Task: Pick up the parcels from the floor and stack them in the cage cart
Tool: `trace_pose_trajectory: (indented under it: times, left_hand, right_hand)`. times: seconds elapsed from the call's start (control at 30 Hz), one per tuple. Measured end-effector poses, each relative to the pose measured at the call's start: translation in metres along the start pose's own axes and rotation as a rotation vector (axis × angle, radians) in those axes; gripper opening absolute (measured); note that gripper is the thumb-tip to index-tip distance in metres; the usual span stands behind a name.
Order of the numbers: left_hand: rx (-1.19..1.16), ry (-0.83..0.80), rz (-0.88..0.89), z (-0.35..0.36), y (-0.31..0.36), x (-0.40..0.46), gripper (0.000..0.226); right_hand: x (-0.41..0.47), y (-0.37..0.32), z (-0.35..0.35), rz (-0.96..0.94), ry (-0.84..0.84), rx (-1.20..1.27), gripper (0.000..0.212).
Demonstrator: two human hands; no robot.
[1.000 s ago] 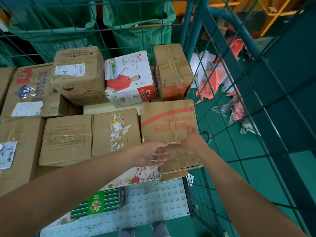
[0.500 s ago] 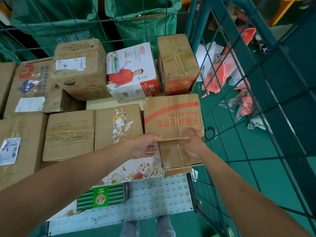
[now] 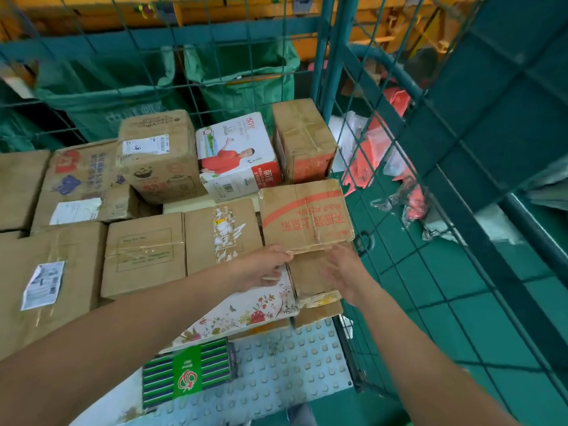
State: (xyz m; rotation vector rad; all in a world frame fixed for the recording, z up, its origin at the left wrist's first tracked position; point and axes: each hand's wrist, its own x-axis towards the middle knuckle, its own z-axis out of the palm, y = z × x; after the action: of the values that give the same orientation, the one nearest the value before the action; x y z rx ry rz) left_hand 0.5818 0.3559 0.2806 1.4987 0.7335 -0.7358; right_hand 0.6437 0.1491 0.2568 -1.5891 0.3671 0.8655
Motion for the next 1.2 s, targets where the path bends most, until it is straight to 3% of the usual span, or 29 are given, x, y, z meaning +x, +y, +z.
trace_pose_trajectory:
  times: [0.23, 0.4, 0.53, 0.73, 1.13, 1.2]
  left_hand:
    - [0.094, -0.154, 0.101, -0.003, -0.037, -0.052, 0.052]
    - [0.119, -0.271, 0.122, 0.012, -0.064, -0.087, 0.037]
    - [0.171, -0.333, 0.120, 0.043, -0.082, -0.101, 0.035]
    - [0.423, -0.468, 0.163, 0.134, -0.101, -0.129, 0.039]
    - [0.786, -0.740, 0.157, 0.353, -0.148, -0.166, 0.023]
    - [0.856, -0.791, 0.142, 0.400, -0.163, -0.173, 0.029]
  right_hand:
    - [-0.095, 0.048, 0.027, -0.017, 0.127, 0.229, 0.038]
    - [-0.156, 0.101, 0.037, -0.041, 0.222, 0.366, 0.052]
    - [-0.209, 0.138, 0.031, -0.039, 0.334, 0.465, 0.042]
    - [-0.285, 0.206, -0.008, -0.030, 0.540, 0.660, 0.013]
    - [-0.419, 0.356, -0.108, -0.057, 0.868, 1.045, 0.032]
    - [-0.439, 0.388, -0.126, -0.052, 0.903, 1.116, 0.036]
